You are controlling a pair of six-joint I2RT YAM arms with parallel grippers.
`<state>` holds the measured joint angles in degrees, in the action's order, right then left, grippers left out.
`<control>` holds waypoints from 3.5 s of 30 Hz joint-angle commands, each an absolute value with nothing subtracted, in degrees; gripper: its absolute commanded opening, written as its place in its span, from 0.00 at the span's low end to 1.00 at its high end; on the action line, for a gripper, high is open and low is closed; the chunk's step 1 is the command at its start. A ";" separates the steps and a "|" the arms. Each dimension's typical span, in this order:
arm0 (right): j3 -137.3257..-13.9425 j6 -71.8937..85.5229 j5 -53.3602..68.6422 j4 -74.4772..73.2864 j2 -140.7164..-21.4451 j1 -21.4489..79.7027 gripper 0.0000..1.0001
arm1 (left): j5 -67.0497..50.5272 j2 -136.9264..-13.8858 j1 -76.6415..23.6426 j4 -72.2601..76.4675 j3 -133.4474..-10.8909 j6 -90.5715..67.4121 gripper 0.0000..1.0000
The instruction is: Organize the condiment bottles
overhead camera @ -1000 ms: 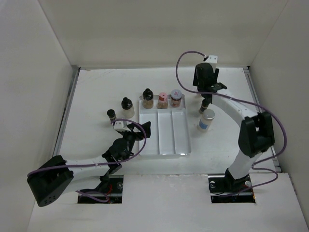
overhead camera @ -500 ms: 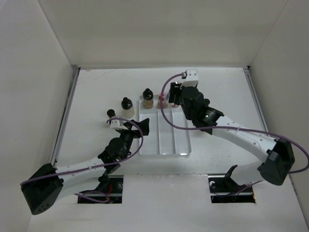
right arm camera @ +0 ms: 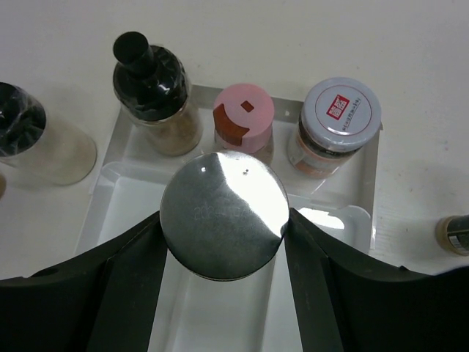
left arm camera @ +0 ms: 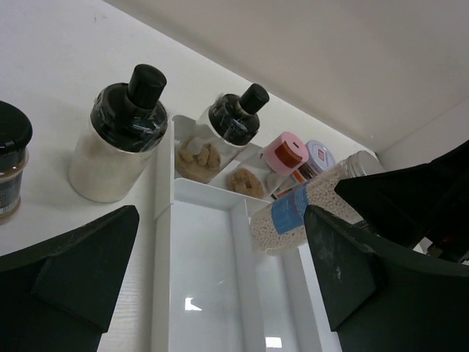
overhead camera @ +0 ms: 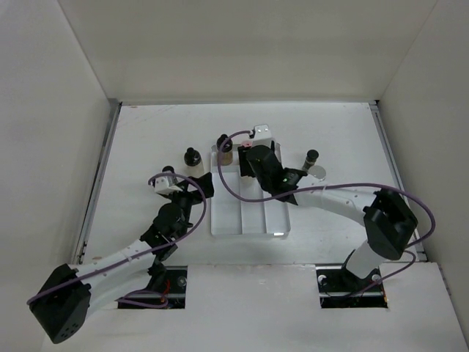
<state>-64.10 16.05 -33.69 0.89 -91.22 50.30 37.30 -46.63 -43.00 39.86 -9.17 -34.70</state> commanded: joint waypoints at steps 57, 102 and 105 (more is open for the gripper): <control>-52.02 27.86 -41.84 -12.05 -59.05 51.79 0.45 | 31.29 -52.21 -39.68 47.99 -7.82 -34.54 1.00; -49.92 25.40 -31.75 2.98 -80.05 22.91 1.00 | 31.20 -50.62 -39.68 47.99 -7.12 -34.54 1.00; -51.76 25.22 -28.48 4.74 -85.15 20.35 0.97 | 31.20 -50.80 -39.68 47.99 -7.12 -34.54 1.00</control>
<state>-47.27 26.48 -32.69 -1.48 -83.31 22.20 32.01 -51.13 -39.46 44.80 -7.35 -34.74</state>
